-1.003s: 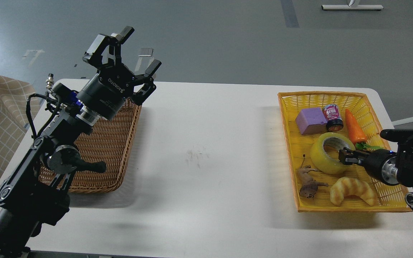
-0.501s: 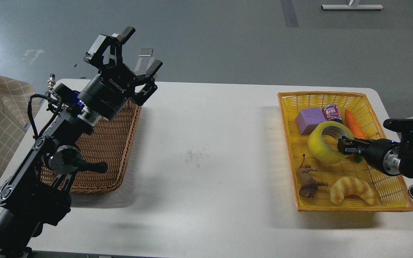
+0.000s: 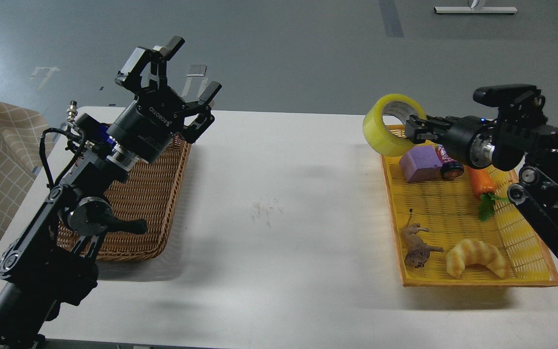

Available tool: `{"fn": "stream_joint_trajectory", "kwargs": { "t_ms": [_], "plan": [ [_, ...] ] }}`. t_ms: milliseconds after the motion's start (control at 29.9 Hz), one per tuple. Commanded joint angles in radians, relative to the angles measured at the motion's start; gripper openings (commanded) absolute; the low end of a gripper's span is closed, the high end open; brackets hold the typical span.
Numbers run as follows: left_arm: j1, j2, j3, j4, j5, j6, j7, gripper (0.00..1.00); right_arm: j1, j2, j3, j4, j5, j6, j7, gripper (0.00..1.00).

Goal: Place and transfer tape with both arms
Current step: 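Lift the tape roll and carry it to the table center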

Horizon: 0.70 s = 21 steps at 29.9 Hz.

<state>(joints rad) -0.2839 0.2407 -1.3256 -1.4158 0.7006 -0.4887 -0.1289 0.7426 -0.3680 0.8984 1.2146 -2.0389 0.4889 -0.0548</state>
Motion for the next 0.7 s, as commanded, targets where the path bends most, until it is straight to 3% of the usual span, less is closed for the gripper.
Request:
{"fn": "stream_joint_trajectory", "kwargs": {
  "t_ms": [0,100,267,668],
  "plan": [
    [-0.001,0.0,0.0,0.0,0.0,0.0,0.0,0.98,0.058,0.084,-0.041,-0.047,0.005,0.0,0.0,0.19],
    [-0.001,0.002,-0.001,0.0,0.0,0.0,0.0,0.98,0.063,0.176,-0.088,-0.067,-0.003,0.0,-0.004,0.19],
    [0.0,0.005,-0.003,0.0,0.0,0.0,0.0,0.98,0.055,0.23,-0.151,-0.112,-0.004,0.0,-0.008,0.19],
    [0.0,0.005,-0.007,-0.003,0.0,0.0,0.0,0.98,-0.019,0.267,-0.21,-0.138,-0.004,0.0,-0.01,0.19]
  ]
}}
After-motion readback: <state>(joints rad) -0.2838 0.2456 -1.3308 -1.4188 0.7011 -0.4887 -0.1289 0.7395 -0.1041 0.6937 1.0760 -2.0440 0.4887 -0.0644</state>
